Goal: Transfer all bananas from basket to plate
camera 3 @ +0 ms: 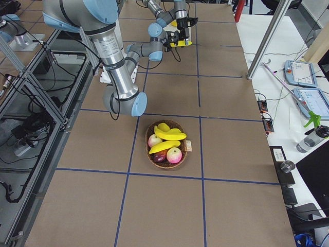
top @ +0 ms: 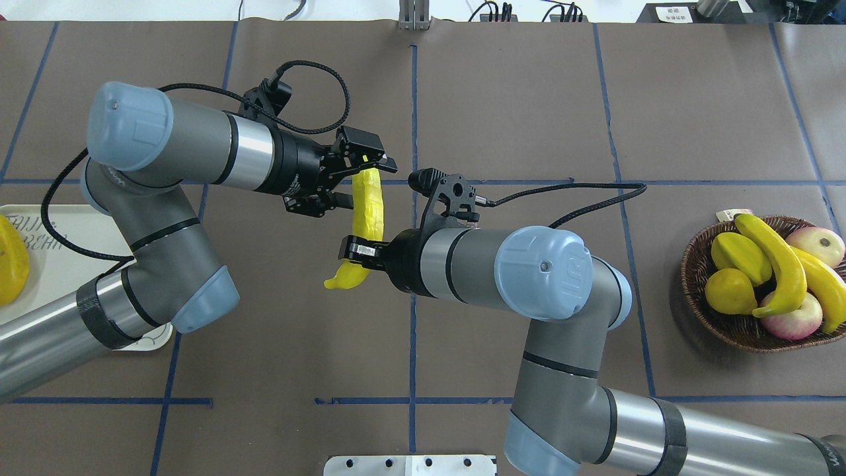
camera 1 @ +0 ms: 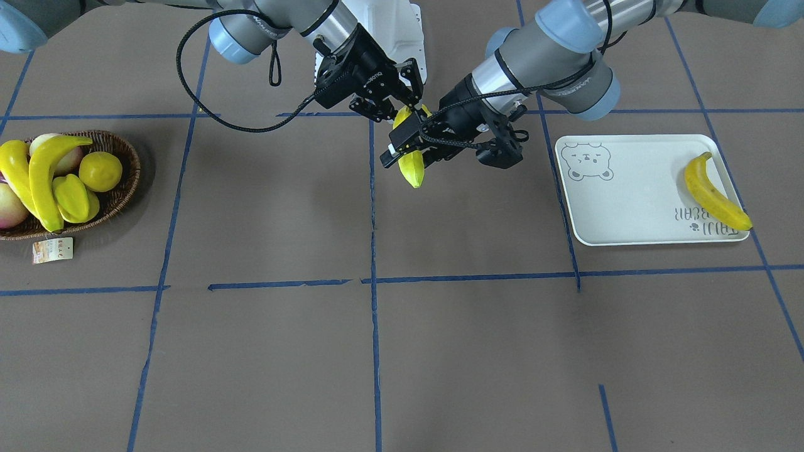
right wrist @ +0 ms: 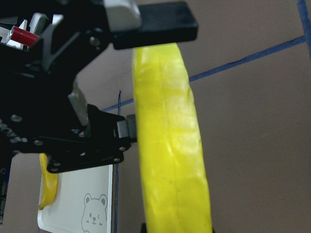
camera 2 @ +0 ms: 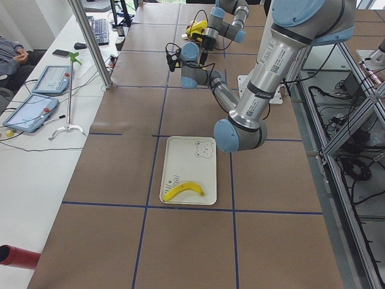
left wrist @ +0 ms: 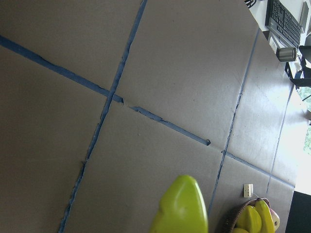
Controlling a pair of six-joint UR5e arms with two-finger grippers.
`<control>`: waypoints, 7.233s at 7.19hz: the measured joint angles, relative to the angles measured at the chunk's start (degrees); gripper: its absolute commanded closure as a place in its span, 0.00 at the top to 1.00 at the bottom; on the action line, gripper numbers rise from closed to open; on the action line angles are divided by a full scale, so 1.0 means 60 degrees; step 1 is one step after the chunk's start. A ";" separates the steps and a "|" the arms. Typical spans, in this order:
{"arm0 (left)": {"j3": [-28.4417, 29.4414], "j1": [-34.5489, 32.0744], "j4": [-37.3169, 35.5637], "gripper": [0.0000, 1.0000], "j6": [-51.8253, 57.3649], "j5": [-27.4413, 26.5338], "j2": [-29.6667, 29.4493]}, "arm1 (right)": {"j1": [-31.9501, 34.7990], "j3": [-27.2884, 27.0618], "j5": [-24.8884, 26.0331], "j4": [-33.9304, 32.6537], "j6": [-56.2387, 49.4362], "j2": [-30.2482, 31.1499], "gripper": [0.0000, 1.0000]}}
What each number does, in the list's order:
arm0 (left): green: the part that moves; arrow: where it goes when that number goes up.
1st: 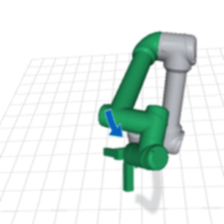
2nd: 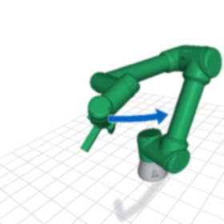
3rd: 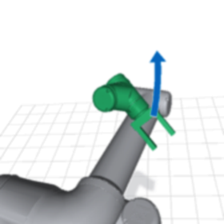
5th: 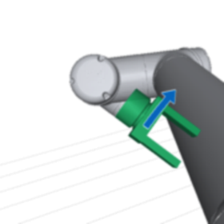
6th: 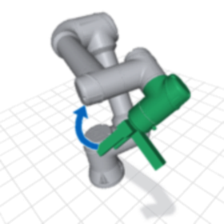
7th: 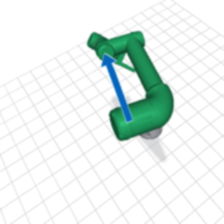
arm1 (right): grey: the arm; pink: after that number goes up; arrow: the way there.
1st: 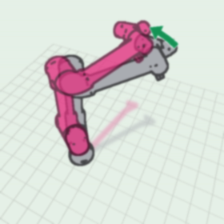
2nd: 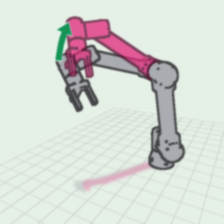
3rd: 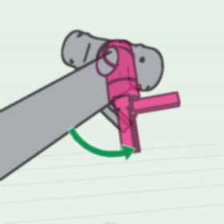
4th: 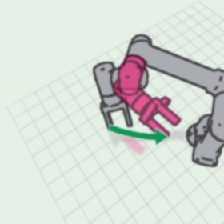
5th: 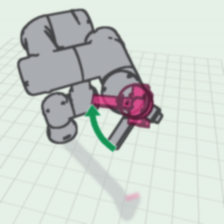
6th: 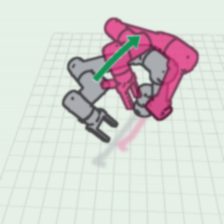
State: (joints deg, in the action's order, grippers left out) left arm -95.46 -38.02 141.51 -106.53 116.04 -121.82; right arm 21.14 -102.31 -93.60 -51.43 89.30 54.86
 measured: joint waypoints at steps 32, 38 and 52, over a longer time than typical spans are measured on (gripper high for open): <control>-0.1364 -0.3205 -0.4673 0.00 0.2962 0.0066 0.5361 | 0.4948 -0.3716 -0.4843 -0.8246 -0.8322 0.4230 1.00; 0.1790 -0.3657 -0.0938 1.00 0.3088 0.0322 0.5785 | 0.4950 -0.3858 -0.4835 -0.8245 -0.8335 0.4228 1.00; -0.0535 -0.4885 -0.1187 1.00 0.7963 0.3419 0.5691 | 0.5598 -0.3859 -0.4253 -0.4431 -0.7179 0.8671 0.99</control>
State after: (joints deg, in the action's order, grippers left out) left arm -98.67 -67.33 134.38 -58.75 136.56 -87.68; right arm 54.72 -125.46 -119.12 -78.02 46.22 106.89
